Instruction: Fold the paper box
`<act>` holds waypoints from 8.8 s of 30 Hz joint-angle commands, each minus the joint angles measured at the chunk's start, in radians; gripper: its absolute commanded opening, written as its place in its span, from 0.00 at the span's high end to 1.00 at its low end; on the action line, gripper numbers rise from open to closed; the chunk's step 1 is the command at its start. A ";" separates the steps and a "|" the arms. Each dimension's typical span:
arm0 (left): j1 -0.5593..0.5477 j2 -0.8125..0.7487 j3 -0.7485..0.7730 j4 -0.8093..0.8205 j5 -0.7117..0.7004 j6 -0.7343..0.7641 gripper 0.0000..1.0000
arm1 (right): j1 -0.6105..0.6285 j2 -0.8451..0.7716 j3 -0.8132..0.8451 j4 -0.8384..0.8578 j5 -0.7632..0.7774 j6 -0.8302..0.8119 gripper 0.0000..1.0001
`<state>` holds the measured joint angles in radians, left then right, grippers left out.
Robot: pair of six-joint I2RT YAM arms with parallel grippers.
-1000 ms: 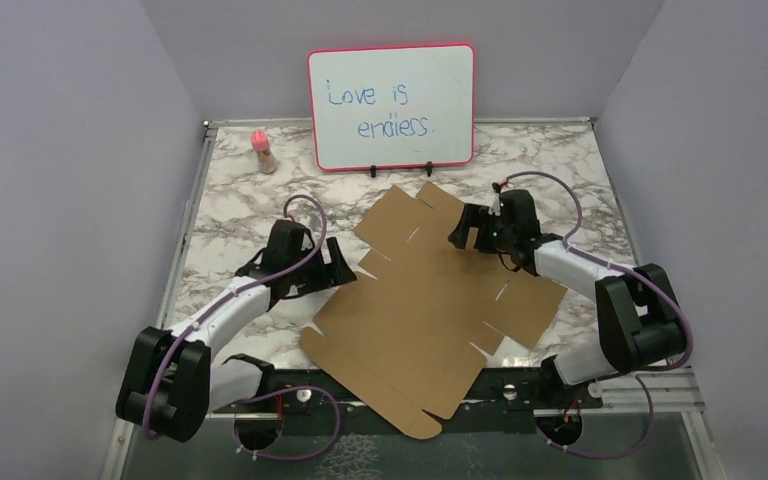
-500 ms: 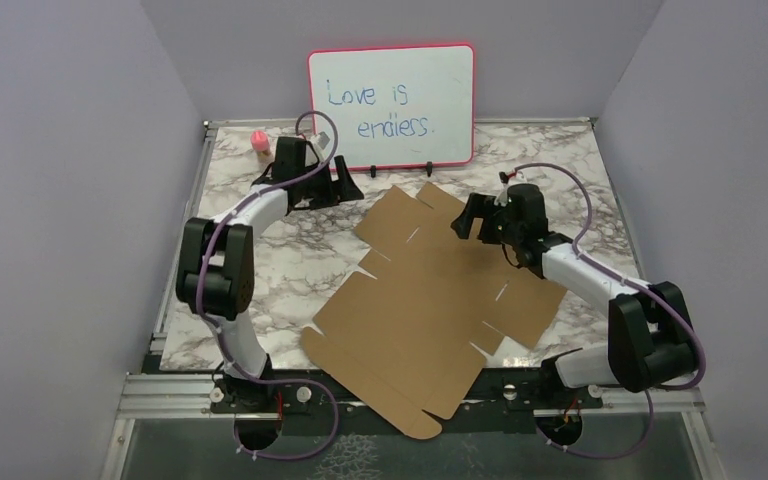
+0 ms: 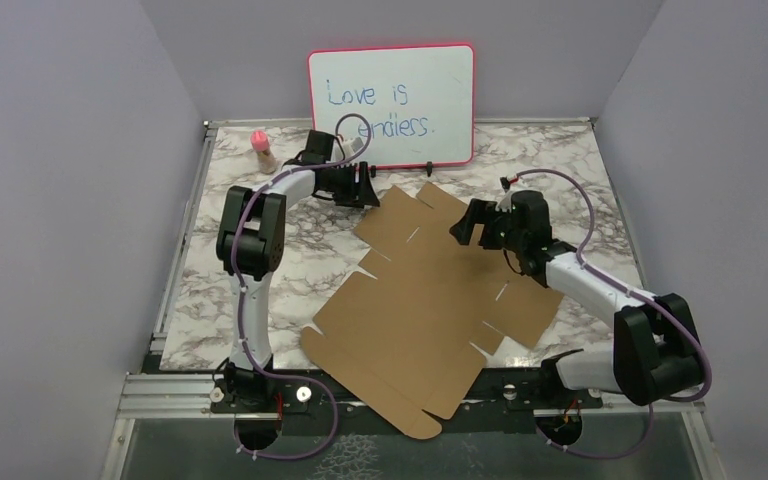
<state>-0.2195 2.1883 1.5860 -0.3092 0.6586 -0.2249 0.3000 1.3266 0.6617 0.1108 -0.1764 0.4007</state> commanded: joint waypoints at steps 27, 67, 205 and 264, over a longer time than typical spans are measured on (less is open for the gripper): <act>0.115 -0.400 -0.468 -0.044 -0.085 -0.023 1.00 | 0.003 -0.039 0.054 0.031 -0.100 -0.050 0.00; 0.289 -0.470 -0.446 0.214 0.055 -0.262 0.05 | -0.286 0.301 0.194 0.137 -0.332 0.034 0.03; -0.024 -0.870 -1.072 0.235 -0.144 -0.383 0.12 | 0.074 0.301 -0.067 0.265 -0.419 0.073 0.17; -0.139 -1.021 -0.938 0.049 -0.382 -0.380 0.15 | 0.113 0.380 -0.093 0.301 -0.349 0.096 0.17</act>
<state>-0.4065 1.2327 0.6731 -0.2195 0.3515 -0.6506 0.3962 1.6756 0.6044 0.5026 -0.5415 0.4965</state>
